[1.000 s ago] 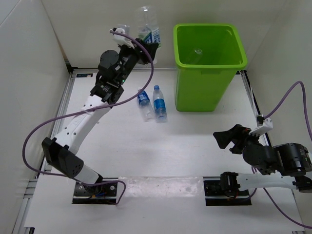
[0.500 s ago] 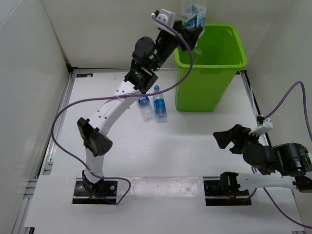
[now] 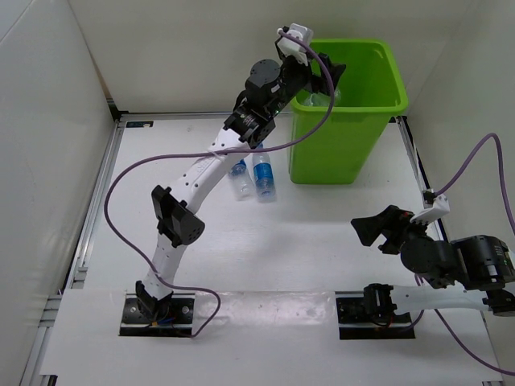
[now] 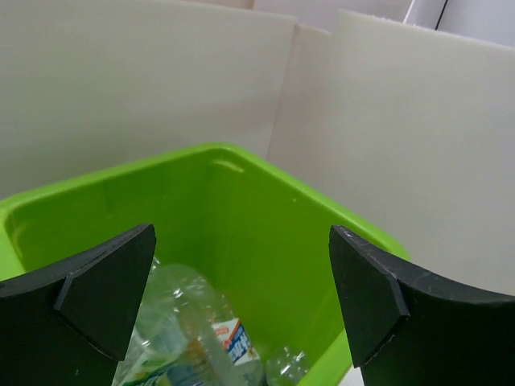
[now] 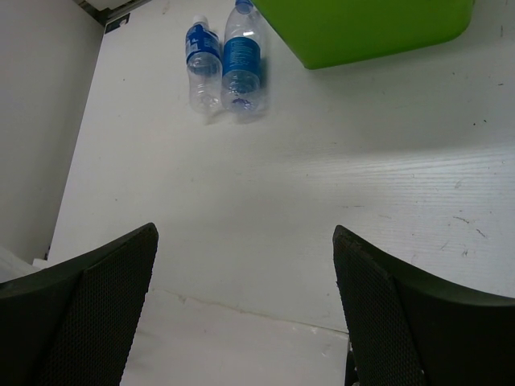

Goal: Put the plastic bottles in the bin

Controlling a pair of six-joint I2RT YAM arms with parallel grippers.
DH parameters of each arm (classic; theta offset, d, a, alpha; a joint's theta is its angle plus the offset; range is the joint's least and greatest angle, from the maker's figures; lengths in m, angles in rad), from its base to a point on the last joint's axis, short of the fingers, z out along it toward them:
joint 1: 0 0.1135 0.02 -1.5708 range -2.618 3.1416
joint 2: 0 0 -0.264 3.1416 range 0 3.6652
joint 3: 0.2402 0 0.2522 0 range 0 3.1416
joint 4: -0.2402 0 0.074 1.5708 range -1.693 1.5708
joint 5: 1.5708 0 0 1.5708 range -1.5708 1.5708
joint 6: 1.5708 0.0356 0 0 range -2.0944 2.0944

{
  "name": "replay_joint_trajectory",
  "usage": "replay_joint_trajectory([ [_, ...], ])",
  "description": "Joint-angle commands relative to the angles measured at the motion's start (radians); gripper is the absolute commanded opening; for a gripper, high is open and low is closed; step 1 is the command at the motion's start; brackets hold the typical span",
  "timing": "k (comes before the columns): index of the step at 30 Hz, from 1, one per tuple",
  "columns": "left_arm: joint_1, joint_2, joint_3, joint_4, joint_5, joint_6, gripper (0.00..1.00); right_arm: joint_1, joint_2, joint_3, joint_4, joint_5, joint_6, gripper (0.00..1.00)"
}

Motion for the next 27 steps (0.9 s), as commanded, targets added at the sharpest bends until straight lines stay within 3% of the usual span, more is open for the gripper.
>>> replay_joint_trajectory([
  [1, 0.012, -0.115, -0.043, -0.006, -0.009, -0.007, 1.00, 0.008, -0.010, 0.012, -0.301, 0.034, 0.030, 0.90],
  [10, 0.047, -0.315, -0.265, -0.018, -0.012, -0.012, 1.00, 0.004, -0.010, 0.012, -0.301, 0.036, 0.029, 0.90],
  [14, 0.127, -0.542, -0.530, 0.017, -0.058, -0.107, 1.00, 0.013, -0.009, 0.013, -0.298, 0.034, 0.027, 0.90],
  [15, 0.149, -0.647, -0.712, 0.087, -0.074, -0.121, 1.00, 0.014, -0.010, 0.012, -0.298, 0.036, 0.029, 0.90],
  [19, 0.198, -0.779, -0.925, 0.048, -0.134, -0.174, 1.00, 0.025, -0.009, 0.010, -0.296, 0.033, 0.030, 0.90],
  [21, 0.244, -0.812, -0.989, -0.053, -0.128, -0.226, 1.00, 0.033, -0.004, 0.009, -0.300, 0.034, 0.029, 0.90],
  [25, 0.316, -0.826, -1.176, -0.052, -0.107, -0.294, 1.00, 0.034, 0.000, 0.012, -0.295, 0.033, 0.023, 0.90],
  [27, 0.328, -0.777, -1.174, -0.131, -0.078, -0.309, 1.00, 0.036, 0.003, 0.010, -0.295, 0.031, 0.021, 0.90],
])
